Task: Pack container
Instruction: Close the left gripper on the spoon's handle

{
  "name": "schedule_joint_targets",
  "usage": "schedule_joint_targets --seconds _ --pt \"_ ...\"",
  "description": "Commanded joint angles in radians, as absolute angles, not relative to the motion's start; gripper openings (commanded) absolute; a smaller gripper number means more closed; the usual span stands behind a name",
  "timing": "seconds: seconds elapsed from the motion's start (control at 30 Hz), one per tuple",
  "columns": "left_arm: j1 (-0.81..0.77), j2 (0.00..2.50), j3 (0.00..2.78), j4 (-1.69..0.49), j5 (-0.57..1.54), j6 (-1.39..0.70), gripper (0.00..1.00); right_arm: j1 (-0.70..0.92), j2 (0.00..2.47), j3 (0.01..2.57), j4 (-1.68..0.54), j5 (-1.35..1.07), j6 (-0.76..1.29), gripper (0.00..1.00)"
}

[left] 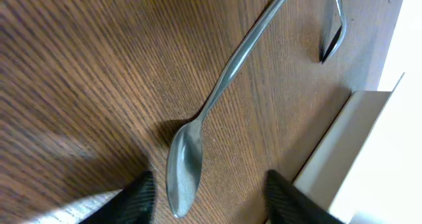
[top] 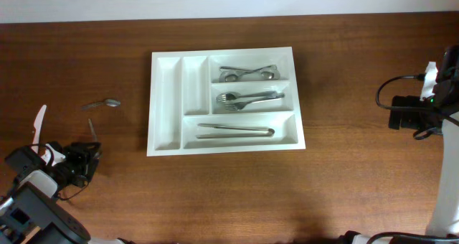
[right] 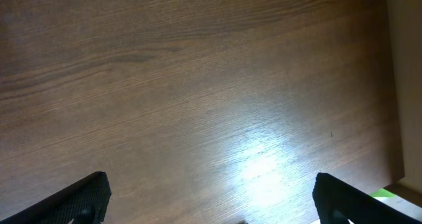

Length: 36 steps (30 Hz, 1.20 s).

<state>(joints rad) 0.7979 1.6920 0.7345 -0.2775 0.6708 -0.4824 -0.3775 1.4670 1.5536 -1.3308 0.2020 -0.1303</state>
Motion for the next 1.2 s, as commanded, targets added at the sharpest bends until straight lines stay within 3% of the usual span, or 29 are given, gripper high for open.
schedule_joint_targets --seconds 0.0,0.1,1.17 --pt "0.793 1.692 0.72 -0.277 0.653 -0.479 0.47 -0.382 1.448 1.554 -1.33 0.218 -0.122 0.99" --pt "0.793 1.692 0.72 -0.277 0.646 -0.479 0.37 -0.382 1.448 1.554 -1.33 0.218 -0.122 0.99" --pt "0.793 1.695 0.72 -0.306 0.582 -0.481 0.29 -0.382 1.448 1.554 -1.33 0.218 -0.122 0.99"
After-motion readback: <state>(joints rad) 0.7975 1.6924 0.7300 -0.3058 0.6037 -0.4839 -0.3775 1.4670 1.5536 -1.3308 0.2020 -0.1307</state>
